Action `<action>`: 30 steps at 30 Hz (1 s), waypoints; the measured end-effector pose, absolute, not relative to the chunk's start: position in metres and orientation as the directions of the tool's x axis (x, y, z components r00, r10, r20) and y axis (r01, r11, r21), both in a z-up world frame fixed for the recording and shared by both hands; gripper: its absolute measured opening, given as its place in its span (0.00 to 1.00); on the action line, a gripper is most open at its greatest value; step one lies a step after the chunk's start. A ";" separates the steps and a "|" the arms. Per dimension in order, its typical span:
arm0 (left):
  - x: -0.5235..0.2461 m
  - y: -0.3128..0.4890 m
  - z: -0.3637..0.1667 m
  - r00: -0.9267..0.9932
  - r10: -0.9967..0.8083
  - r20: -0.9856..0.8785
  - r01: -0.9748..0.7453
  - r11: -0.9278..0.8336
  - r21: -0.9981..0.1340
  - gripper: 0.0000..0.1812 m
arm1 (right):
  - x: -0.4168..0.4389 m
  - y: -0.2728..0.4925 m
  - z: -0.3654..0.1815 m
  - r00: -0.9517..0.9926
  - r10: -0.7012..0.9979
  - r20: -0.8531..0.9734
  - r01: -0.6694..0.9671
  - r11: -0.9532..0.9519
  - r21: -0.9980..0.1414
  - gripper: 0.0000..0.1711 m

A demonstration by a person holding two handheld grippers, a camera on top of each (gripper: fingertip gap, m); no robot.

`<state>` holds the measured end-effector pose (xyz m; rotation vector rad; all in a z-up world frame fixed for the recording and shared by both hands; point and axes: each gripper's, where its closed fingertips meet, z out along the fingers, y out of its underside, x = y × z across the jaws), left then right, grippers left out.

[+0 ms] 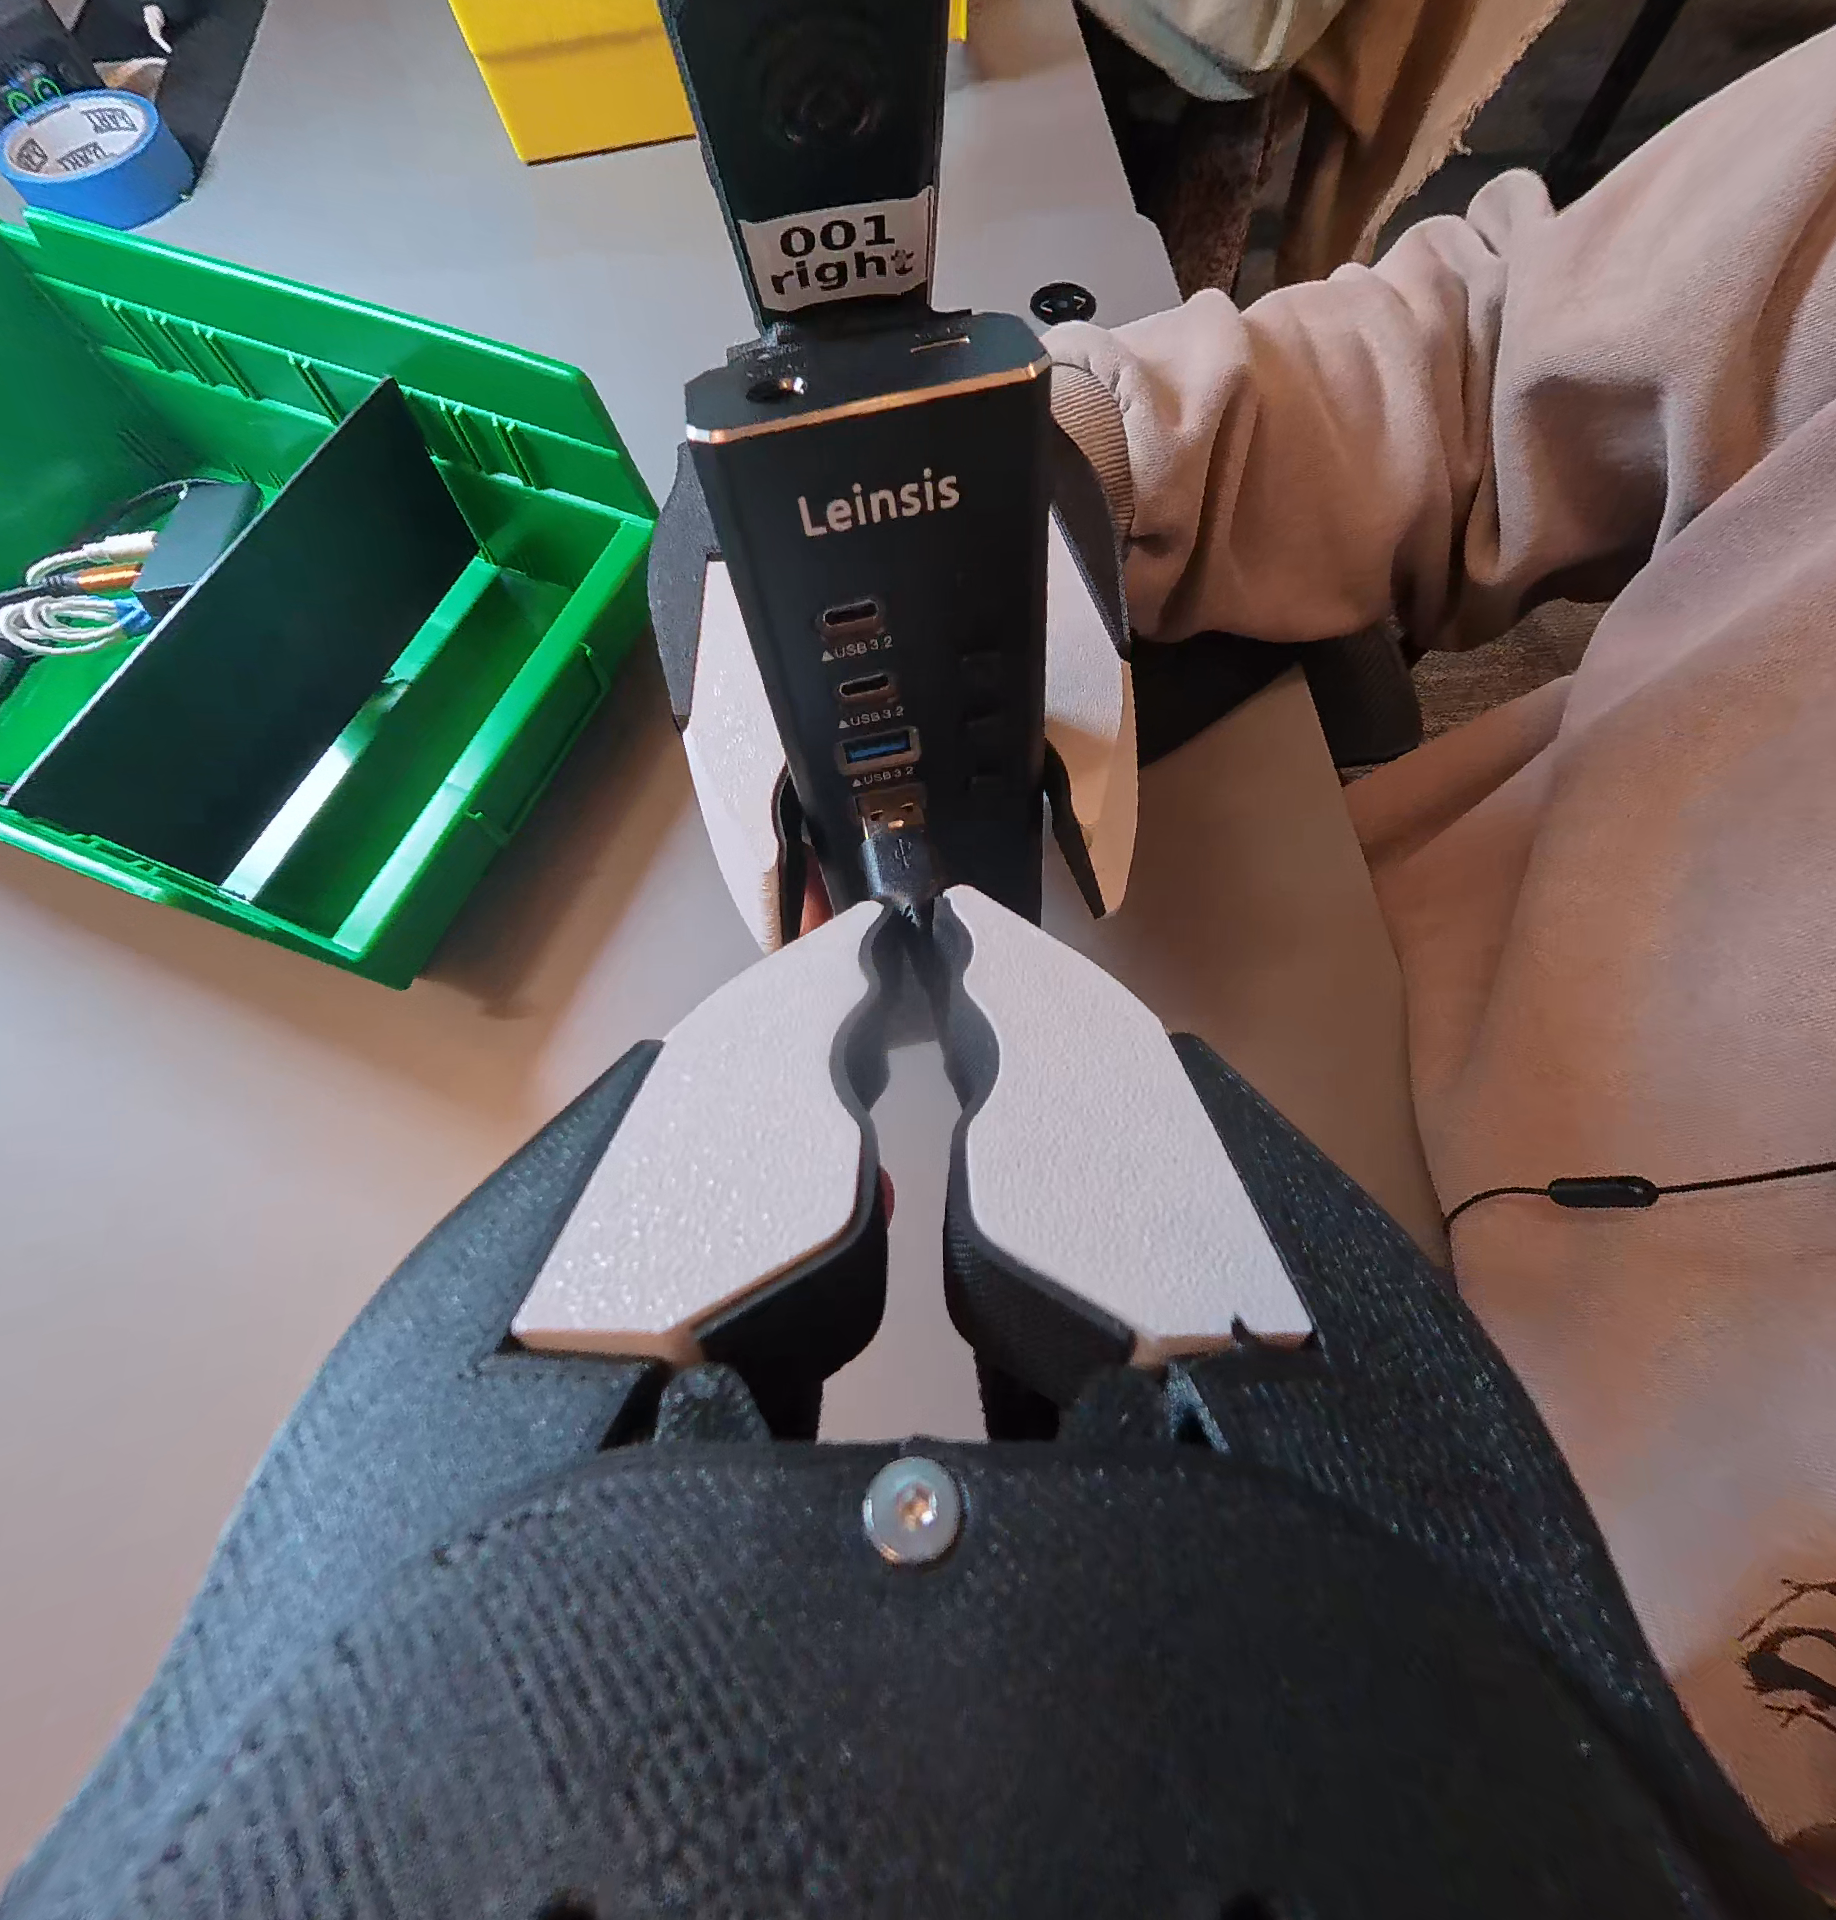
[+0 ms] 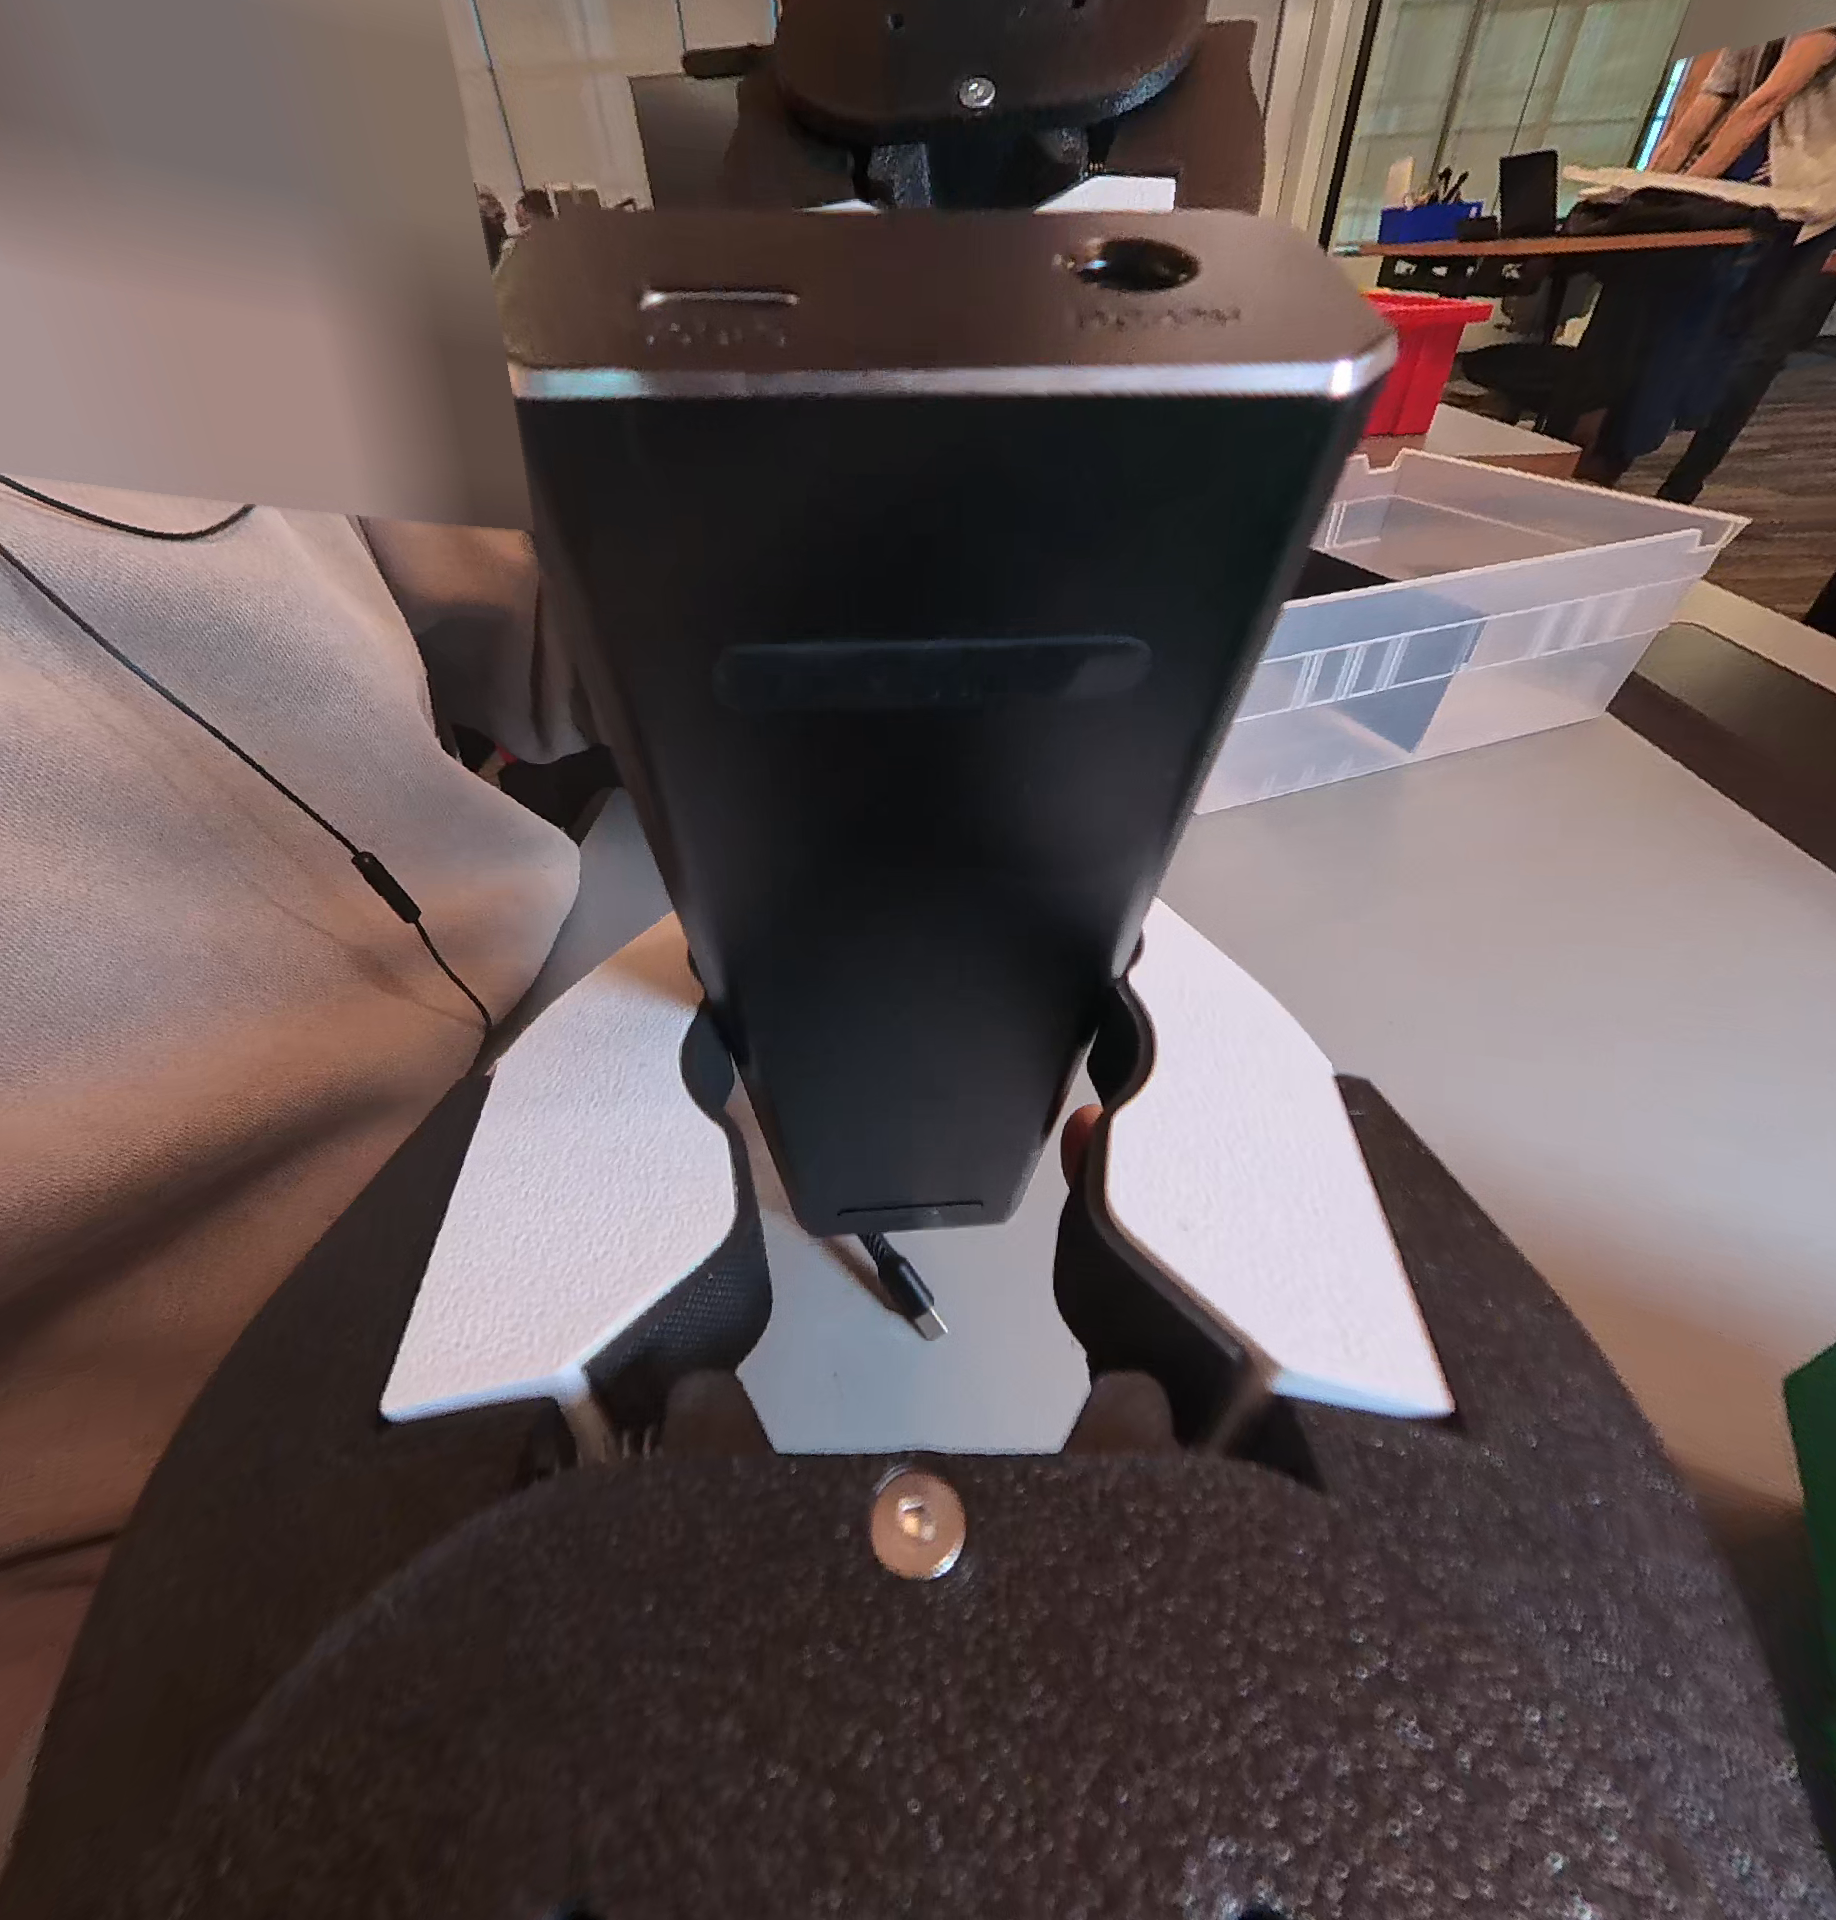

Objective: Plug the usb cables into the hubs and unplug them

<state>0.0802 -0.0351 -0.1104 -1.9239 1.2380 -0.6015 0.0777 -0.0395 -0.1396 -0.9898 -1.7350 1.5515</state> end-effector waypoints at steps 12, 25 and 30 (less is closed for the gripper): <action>0.082 -0.032 -0.110 0.427 -0.903 -0.036 -0.537 -0.222 -0.814 0.03 | 0.078 -0.038 -0.144 -0.538 0.842 -0.040 0.151 0.050 -0.987 0.40; 0.083 -0.035 -0.092 0.436 -0.898 -0.051 -0.508 -0.199 -0.838 0.03 | 0.085 -0.047 -0.108 -0.654 0.732 -0.192 0.036 -0.223 -0.974 0.40; 0.078 -0.037 -0.088 0.432 -0.900 -0.061 -0.508 -0.187 -0.841 0.03 | 0.086 -0.049 -0.104 -0.673 0.710 -0.207 0.027 -0.256 -0.966 0.40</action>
